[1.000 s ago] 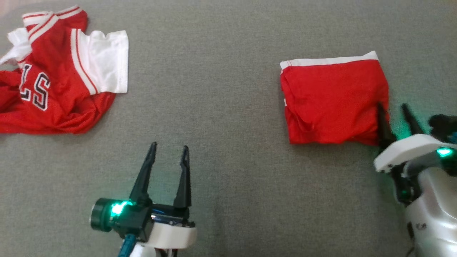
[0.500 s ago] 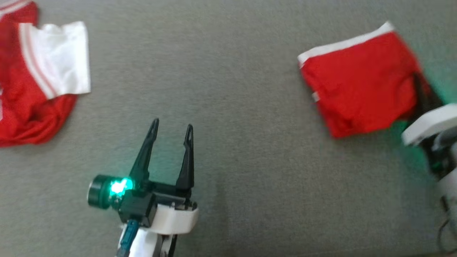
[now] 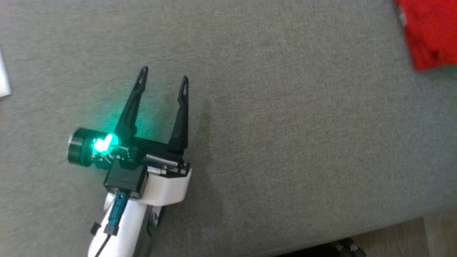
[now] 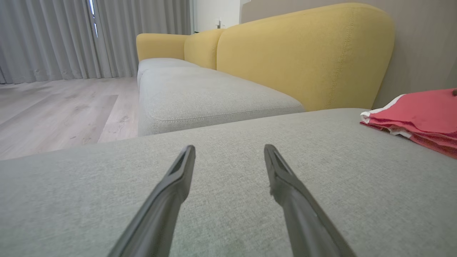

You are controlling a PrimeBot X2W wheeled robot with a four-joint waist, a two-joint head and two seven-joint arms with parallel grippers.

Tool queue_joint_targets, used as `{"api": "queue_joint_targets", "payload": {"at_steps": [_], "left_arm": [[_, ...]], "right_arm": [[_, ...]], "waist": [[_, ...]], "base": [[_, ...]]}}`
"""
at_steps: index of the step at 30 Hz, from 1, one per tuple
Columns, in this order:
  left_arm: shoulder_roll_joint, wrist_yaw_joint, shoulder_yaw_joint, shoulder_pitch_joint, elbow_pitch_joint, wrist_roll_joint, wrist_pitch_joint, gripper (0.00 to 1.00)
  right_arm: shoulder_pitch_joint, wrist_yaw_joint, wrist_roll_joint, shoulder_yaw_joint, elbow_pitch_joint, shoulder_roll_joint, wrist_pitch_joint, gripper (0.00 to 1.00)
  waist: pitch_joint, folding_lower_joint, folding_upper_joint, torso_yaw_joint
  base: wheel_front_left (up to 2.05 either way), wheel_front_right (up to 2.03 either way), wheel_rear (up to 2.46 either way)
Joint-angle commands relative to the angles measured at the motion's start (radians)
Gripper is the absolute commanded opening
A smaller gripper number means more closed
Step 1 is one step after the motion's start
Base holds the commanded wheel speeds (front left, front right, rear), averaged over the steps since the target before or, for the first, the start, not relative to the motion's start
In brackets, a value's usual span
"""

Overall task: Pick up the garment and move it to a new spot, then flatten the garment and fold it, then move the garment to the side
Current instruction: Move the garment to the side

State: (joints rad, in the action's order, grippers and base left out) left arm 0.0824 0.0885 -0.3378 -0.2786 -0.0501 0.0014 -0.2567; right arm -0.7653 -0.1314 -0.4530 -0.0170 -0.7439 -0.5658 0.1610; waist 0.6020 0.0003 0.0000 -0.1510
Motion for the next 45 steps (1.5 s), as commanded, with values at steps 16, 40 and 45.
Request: {"api": "queue_joint_targets", "payload": {"at_steps": [16, 40, 45], "left_arm": [[-0.009, 0.025, -0.013, 0.018, 0.011, -0.035, -0.005, 1.0], [-0.032, 0.053, 0.072, 0.362, 0.045, -0.17, -0.005, 1.0], [-0.032, 0.052, 0.09, 0.401, 0.045, -0.16, -0.005, 1.0]], "right_arm": [[0.118, 0.001, 0.28, 0.076, 0.06, 0.221, 0.099, 1.0], [0.756, 0.001, 0.262, -0.076, 0.585, 0.505, 0.101, 1.0], [0.834, 0.001, 0.273, -0.068, 0.622, 0.513, 0.101, 1.0]], "waist": [[-0.148, -0.0003, 0.0, 0.097], [-0.637, -0.0003, 0.0, 0.283], [-0.665, -0.0003, 0.0, 0.273]], "base": [[0.0, 0.0, 0.0], [0.0, 0.0, 0.0], [0.0, 0.0, 0.0]]}}
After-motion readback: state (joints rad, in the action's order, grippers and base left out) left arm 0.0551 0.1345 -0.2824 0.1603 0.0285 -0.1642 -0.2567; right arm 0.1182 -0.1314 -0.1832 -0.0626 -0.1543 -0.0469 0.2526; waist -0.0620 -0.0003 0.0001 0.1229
